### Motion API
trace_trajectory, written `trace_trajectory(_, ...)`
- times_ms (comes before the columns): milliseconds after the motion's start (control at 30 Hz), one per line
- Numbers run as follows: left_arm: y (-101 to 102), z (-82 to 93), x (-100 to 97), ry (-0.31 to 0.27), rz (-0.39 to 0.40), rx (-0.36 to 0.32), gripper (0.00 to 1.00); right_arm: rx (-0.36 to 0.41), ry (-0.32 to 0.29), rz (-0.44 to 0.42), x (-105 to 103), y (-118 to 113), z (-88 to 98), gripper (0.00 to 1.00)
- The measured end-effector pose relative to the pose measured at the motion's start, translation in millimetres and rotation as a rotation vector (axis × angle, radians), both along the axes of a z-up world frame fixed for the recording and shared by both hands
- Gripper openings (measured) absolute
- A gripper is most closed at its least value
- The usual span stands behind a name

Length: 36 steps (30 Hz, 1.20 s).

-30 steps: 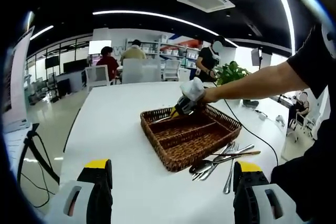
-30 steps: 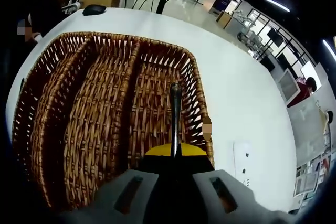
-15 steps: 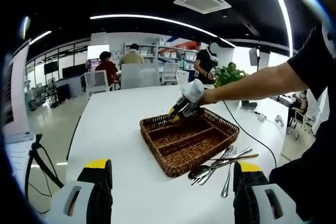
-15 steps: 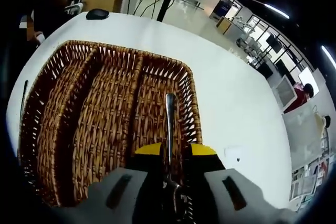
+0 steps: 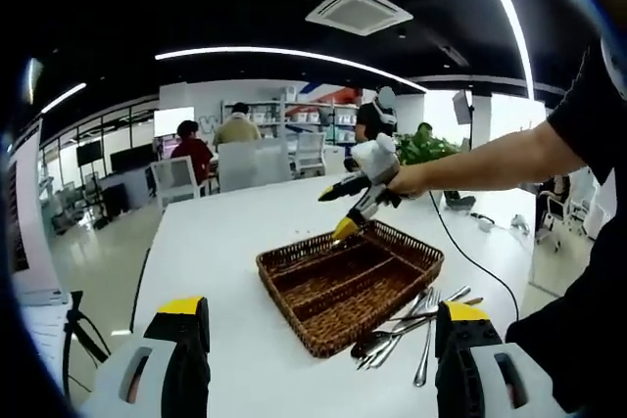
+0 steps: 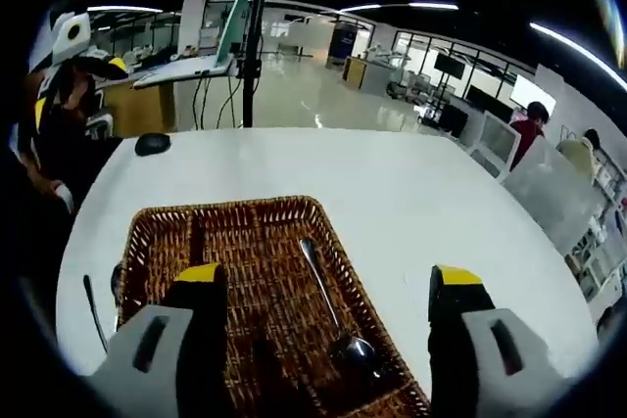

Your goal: Arrange the knives, forks, and spoons in their matching storage slots by inserting each utensil handle-first until every utensil is classified and aligned in the correct compartment

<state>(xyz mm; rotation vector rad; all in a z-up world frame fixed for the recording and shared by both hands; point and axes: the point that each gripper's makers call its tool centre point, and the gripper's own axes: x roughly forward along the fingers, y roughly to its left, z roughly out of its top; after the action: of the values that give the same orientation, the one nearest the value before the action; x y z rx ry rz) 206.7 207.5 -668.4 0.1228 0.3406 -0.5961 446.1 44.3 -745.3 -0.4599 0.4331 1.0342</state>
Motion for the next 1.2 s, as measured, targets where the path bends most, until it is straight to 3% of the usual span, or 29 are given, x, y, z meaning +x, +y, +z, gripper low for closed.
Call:
trace_trajectory(67, -3, 5.2, 2.5, -0.016, -0.004, -0.011, 1.00, 0.043, 0.012, -0.034, -7, -7, 4.5, 0.95)
trace_trajectory(133, -5, 5.4, 4.6, -0.021, -0.009, -0.015, 1.00, 0.006, 0.002, -0.106, -13, -27, 2.4, 0.99)
trace_trajectory(200, -7, 4.1, 6.0, -0.023, -0.012, -0.013, 1.00, -0.018, -0.039, -0.166, -15, -47, 4.6, 0.99)
trace_trajectory(300, -12, 5.0, 5.8, -0.029, -0.021, -0.018, 1.00, 0.006, -0.024, -0.218, -31, -64, 10.9, 0.99)
trace_trajectory(467, -16, 8.9, 2.6, -0.045, -0.038, -0.022, 1.00, 0.067, -0.059, -0.322, -62, -93, 32.1, 0.99)
trace_trajectory(733, -15, 14.0, -8.9, -0.057, -0.035, -0.026, 1.00, 0.139, -0.124, -0.415, -122, -135, 67.9, 0.99)
trace_trajectory(967, -13, 15.8, -17.3, -0.065, -0.028, -0.028, 1.00, 0.142, -0.143, -0.469, -167, -157, 71.5, 0.99)
trace_trajectory(1100, -12, 10.8, -24.5, -0.059, -0.030, -0.025, 1.00, 0.123, -0.170, -0.480, -192, -165, 71.4, 0.99)
trace_trajectory(1200, -7, 6.3, -29.0, -0.050, -0.021, -0.030, 1.00, 0.150, -0.169, -0.487, -207, -166, 73.6, 0.99)
